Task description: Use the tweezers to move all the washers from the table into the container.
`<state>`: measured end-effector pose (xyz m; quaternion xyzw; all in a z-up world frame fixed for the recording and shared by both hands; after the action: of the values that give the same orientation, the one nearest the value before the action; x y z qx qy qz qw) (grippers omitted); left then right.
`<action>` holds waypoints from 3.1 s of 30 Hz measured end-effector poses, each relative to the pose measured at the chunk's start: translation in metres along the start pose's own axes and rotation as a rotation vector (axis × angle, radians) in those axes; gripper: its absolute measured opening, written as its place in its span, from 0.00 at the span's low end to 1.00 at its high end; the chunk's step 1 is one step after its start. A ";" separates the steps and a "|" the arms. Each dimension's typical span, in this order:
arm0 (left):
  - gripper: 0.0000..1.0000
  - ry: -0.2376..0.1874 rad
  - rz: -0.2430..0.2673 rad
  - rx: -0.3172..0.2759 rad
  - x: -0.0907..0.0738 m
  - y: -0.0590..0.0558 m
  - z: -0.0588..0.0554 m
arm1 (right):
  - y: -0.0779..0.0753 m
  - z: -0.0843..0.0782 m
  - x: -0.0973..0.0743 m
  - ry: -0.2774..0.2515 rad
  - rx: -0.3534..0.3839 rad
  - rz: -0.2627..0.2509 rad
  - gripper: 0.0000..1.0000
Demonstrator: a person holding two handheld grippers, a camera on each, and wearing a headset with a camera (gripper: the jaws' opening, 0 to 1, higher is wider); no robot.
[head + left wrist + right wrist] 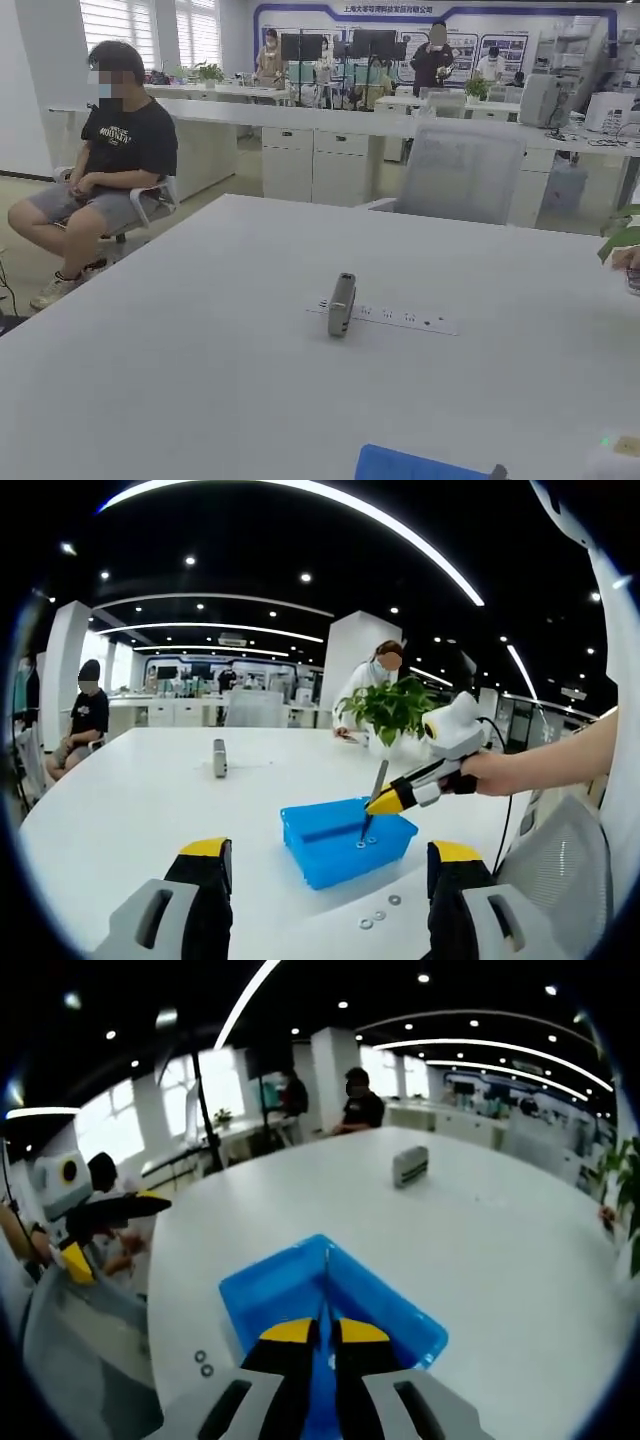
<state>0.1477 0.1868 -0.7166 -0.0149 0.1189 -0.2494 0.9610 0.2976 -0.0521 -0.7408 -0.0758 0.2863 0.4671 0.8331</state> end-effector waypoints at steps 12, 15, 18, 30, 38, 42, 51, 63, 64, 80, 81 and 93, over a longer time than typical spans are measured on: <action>0.81 0.003 0.001 0.000 0.000 -0.001 0.000 | 0.020 0.019 -0.021 -0.064 -0.023 0.037 0.04; 0.81 0.005 -0.002 0.000 0.000 -0.001 0.000 | 0.033 0.021 -0.026 -0.072 -0.028 0.061 0.04; 0.80 0.008 -0.004 0.002 0.000 -0.001 -0.001 | 0.043 0.019 -0.029 -0.068 -0.029 0.076 0.04; 0.80 0.021 -0.010 0.006 0.001 -0.002 -0.002 | 0.065 -0.003 -0.031 -0.027 -0.002 0.127 0.04; 0.80 0.029 -0.014 0.008 0.001 -0.001 -0.002 | 0.069 -0.023 -0.022 0.027 0.039 0.138 0.04; 0.80 0.035 -0.015 0.010 0.001 -0.001 -0.003 | 0.071 -0.033 -0.017 0.054 0.065 0.151 0.04; 0.80 0.043 -0.013 0.016 0.001 -0.002 -0.004 | 0.069 -0.049 -0.009 0.084 0.084 0.156 0.04; 0.79 0.050 -0.008 0.022 0.001 -0.001 -0.005 | 0.080 -0.047 -0.006 0.107 -0.027 0.186 0.04; 0.79 0.050 -0.008 0.022 0.001 -0.001 -0.005 | 0.082 -0.047 -0.007 0.118 -0.051 0.188 0.04; 0.79 0.053 -0.003 0.024 0.000 -0.001 -0.005 | 0.109 -0.047 -0.004 0.147 -0.432 0.171 0.03; 0.79 0.053 -0.004 0.025 0.000 -0.001 -0.005 | 0.111 -0.046 -0.004 0.151 -0.448 0.167 0.03; 0.78 0.056 -0.009 0.026 0.000 -0.001 -0.005 | 0.109 -0.020 -0.016 0.080 -0.454 0.111 0.03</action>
<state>0.1466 0.1859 -0.7210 0.0041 0.1423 -0.2553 0.9563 0.1934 -0.0114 -0.7331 -0.2637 0.2103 0.5614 0.7557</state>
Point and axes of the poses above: the centre of the closed fingertips' face, and the gripper's own axes: x roughly forward along the fingers, y roughly to its left, z roughly out of its top, the point moved 10 cm from there along -x, roughly backward along the fingers, and after that the axes turned 2 degrees about x, right-handed, at the moved point
